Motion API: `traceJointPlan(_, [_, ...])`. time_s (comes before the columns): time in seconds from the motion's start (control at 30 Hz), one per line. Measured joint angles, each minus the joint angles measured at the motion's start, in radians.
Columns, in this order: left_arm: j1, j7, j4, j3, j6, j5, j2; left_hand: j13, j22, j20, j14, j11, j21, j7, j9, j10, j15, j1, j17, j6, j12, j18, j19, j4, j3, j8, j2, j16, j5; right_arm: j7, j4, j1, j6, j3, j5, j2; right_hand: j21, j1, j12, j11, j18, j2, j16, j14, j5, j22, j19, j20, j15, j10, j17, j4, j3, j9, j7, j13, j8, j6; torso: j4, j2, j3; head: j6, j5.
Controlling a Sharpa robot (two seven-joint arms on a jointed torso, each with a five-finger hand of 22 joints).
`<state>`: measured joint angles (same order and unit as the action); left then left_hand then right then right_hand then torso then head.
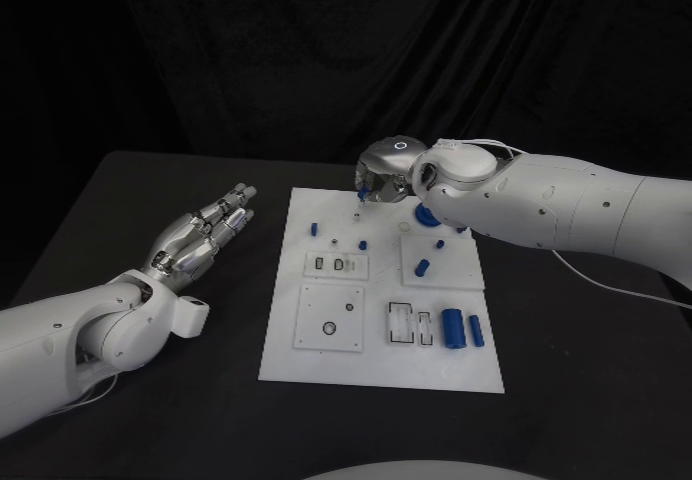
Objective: Assemble the parts on the task board
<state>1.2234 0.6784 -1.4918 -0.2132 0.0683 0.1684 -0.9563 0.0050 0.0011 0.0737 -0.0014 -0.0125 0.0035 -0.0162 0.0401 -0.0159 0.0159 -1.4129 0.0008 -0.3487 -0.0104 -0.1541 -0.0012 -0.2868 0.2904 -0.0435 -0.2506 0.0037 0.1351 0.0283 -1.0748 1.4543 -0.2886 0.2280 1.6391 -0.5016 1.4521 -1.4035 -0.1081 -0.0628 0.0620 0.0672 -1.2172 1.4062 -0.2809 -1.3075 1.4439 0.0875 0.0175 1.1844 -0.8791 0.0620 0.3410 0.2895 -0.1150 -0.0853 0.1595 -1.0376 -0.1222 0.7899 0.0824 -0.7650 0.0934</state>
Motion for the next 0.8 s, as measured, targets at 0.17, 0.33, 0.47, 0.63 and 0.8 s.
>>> traceJointPlan(0.17, [0.000, 0.000, 0.002, 0.000, -0.001, 0.000, 0.002, 0.000, 0.000, 0.000, 0.000, 0.000, 0.000, 0.000, 0.000, 0.000, 0.000, 0.000, 0.000, 0.000, 0.004, 0.000, 0.000, 0.000, 0.000, 0.000, 0.000, 0.000, 0.000, -0.001, 0.000, -0.001, 0.010, 0.000, 0.000, 0.000, 0.000, 0.000, 0.004, 0.000, 0.000, 0.000, 0.001, 0.000, 0.000, 0.000, -0.004, 0.004, 0.000, 0.000, 0.001, -0.003, 0.003, 0.000, 0.002, 0.000, -0.002, 0.002, 0.0002, 0.000, 0.0006, -0.002, 0.000])
traceJointPlan(0.33, [0.000, 0.000, 0.006, 0.000, -0.002, 0.001, 0.005, 0.000, 0.000, 0.000, 0.000, 0.000, 0.000, 0.000, 0.000, 0.000, 0.000, 0.000, 0.000, 0.000, 0.004, 0.000, 0.000, 0.000, 0.000, 0.000, 0.000, 0.000, 0.000, -0.002, 0.001, -0.001, 0.020, 0.000, 0.000, -0.001, 0.000, 0.000, 0.004, 0.000, 0.000, 0.000, 0.001, 0.000, 0.000, 0.000, -0.004, 0.004, 0.000, 0.000, 0.003, -0.003, 0.003, 0.000, 0.002, 0.000, -0.003, 0.002, 0.0004, -0.001, 0.0009, -0.004, 0.001])
traceJointPlan(0.47, [0.000, 0.000, 0.009, 0.000, -0.003, 0.001, 0.007, -0.001, 0.000, 0.000, 0.000, 0.000, 0.000, 0.000, 0.000, 0.000, 0.000, 0.000, 0.000, 0.000, 0.004, 0.000, 0.000, 0.000, 0.000, 0.000, 0.000, 0.000, 0.000, -0.003, 0.005, -0.003, 0.029, 0.000, 0.000, 0.001, 0.000, 0.003, 0.010, -0.004, 0.000, 0.004, 0.006, -0.004, 0.000, 0.000, -0.004, 0.004, -0.004, -0.004, 0.008, -0.004, 0.007, 0.009, 0.002, 0.000, -0.008, 0.002, 0.0004, -0.001, 0.0009, -0.004, 0.004])
traceJointPlan(0.63, [0.000, 0.000, 0.011, 0.000, -0.005, 0.001, 0.009, -0.001, 0.000, 0.000, 0.000, 0.002, 0.000, 0.000, 0.000, 0.002, 0.000, 0.000, 0.000, 0.000, 0.004, 0.000, 0.000, 0.000, 0.000, 0.000, 0.000, 0.000, 0.000, -0.003, 0.012, -0.007, 0.039, 0.000, -0.001, 0.008, 0.000, 0.007, 0.015, -0.004, 0.000, 0.007, 0.006, -0.004, 0.000, 0.000, -0.007, 0.007, -0.004, -0.004, 0.011, -0.004, 0.010, 0.028, 0.001, 0.001, -0.011, 0.002, 0.0004, -0.001, 0.0009, -0.003, 0.006])
traceJointPlan(0.8, [0.000, 0.000, 0.014, 0.000, -0.007, 0.001, 0.011, -0.001, 0.000, 0.000, 0.000, 0.004, 0.000, -0.004, 0.000, 0.004, 0.000, 0.000, 0.000, 0.004, 0.004, 0.000, 0.000, 0.000, 0.000, 0.000, 0.000, 0.000, 0.000, -0.003, 0.023, -0.011, 0.044, -0.001, -0.001, 0.018, 0.000, 0.007, 0.019, -0.004, 0.000, 0.007, 0.006, -0.004, 0.000, 0.000, -0.007, 0.007, -0.004, -0.004, 0.013, -0.003, 0.011, 0.029, 0.003, 0.001, -0.015, 0.004, 0.0006, -0.001, 0.0009, -0.003, 0.008])
